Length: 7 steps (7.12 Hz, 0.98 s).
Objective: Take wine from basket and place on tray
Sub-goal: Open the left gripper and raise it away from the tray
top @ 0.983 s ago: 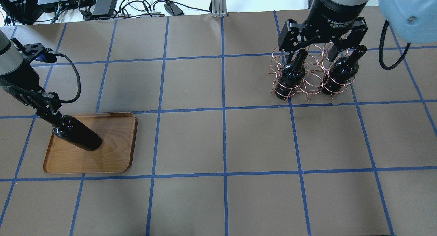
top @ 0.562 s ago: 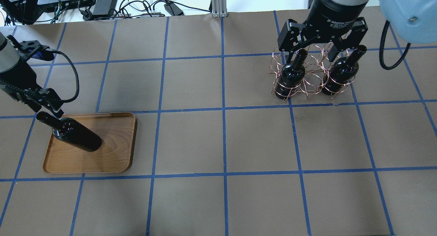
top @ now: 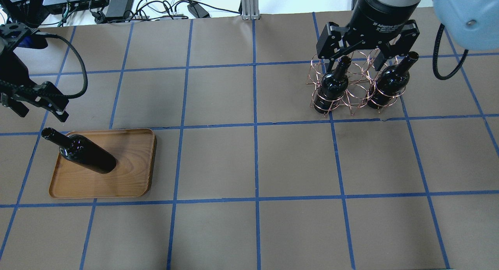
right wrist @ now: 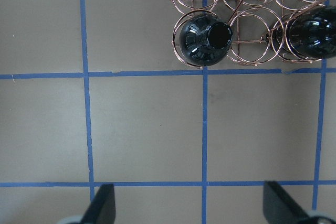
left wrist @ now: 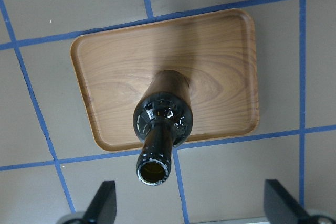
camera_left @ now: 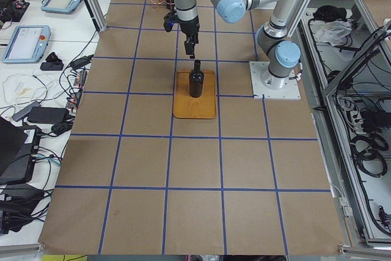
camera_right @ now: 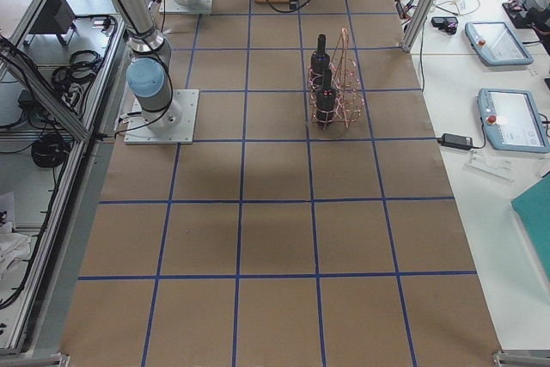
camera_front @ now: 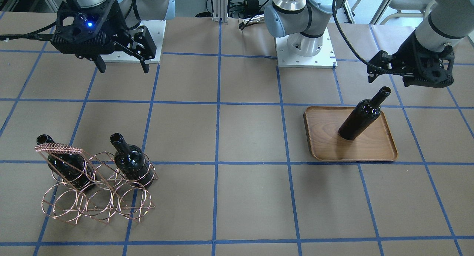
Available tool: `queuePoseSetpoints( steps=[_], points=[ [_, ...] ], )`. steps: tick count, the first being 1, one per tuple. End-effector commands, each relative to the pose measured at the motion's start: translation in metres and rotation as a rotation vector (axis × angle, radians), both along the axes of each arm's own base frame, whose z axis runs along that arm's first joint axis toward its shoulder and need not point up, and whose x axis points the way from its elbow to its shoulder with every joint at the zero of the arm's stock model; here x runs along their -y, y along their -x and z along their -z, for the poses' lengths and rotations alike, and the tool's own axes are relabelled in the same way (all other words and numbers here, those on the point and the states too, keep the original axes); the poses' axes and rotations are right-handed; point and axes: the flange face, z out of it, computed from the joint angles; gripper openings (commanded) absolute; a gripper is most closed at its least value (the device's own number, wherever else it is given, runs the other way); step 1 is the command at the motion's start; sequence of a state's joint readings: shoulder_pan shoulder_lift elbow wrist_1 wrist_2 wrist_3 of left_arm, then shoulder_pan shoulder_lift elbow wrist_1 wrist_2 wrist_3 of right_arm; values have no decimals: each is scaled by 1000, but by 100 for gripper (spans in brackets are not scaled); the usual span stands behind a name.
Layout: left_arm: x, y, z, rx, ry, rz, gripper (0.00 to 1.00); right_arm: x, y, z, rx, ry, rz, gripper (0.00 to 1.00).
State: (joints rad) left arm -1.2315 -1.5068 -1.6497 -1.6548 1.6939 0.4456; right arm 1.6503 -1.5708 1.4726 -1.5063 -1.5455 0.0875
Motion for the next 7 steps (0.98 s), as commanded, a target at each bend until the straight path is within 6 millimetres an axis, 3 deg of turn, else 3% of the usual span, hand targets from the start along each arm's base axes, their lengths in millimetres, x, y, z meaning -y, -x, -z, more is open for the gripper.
queuePoseSetpoints(
  steps=[1,4,5,7],
  points=[
    [-6,65,-26,-32,74,-76,100,0,1,0,-1,2,1,100],
    [-19,139,-33,-53,103,-90,100,1,0,0,4,4,1,100],
    [-24,154,-34,-43,102,-56,100,1,0,0,6,4,1,100],
    [-27,157,-36,-51,110,-51,100,1,-1,-1,11,7,1,100]
  ],
)
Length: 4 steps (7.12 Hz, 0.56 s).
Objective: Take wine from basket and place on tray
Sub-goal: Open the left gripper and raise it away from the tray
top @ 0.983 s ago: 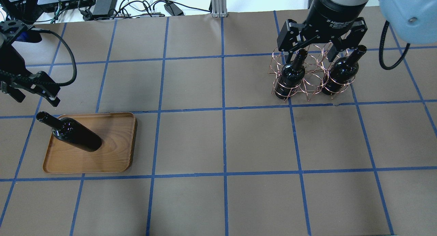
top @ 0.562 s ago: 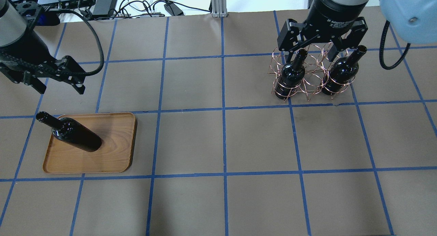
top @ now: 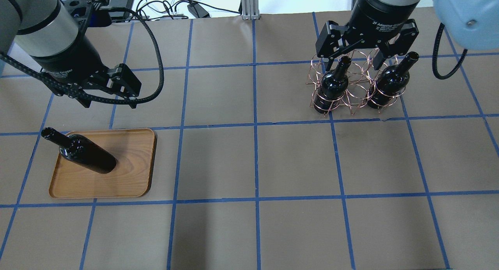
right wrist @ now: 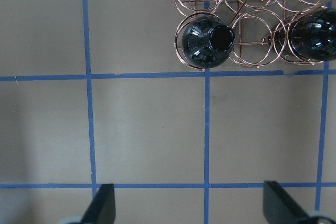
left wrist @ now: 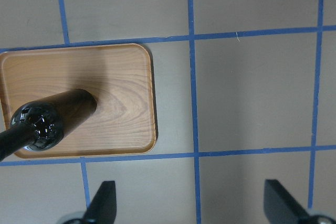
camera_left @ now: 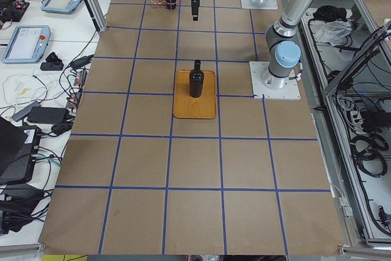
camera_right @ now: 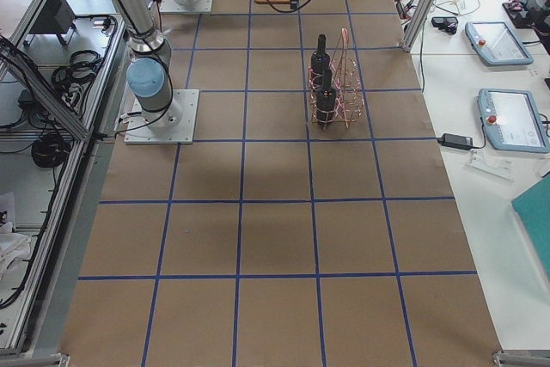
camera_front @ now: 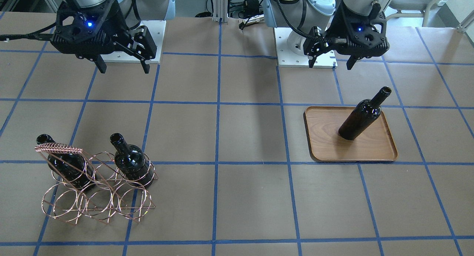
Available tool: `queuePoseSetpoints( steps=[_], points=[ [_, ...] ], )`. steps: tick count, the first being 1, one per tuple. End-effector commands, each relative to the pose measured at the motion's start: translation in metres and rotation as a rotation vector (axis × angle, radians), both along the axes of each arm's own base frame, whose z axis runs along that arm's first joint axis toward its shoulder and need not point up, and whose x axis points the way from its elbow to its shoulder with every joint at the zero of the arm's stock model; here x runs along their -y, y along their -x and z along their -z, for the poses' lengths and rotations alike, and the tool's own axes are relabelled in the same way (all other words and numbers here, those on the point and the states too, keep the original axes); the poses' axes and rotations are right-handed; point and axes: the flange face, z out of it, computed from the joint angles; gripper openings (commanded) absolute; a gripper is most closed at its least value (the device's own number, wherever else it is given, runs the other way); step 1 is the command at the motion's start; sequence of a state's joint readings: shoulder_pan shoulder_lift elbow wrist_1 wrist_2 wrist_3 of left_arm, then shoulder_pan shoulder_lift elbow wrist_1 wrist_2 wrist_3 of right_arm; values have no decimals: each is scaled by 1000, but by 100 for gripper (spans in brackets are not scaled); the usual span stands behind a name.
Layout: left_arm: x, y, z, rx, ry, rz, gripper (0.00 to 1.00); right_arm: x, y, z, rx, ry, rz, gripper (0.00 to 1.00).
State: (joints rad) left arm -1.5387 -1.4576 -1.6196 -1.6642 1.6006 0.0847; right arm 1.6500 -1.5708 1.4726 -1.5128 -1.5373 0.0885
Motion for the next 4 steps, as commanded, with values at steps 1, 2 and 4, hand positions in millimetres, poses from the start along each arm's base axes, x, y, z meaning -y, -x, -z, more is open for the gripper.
queuePoseSetpoints(
  steps=[1,2,4],
  points=[
    [-2,5,0,-2,-2,10,100,0,0,0,2,1,1,100],
    [-4,5,-3,1,6,16,100,0,0,0,2,1,0,100],
    [-4,5,2,-4,-5,26,100,0,0,0,2,1,0,100]
  ],
)
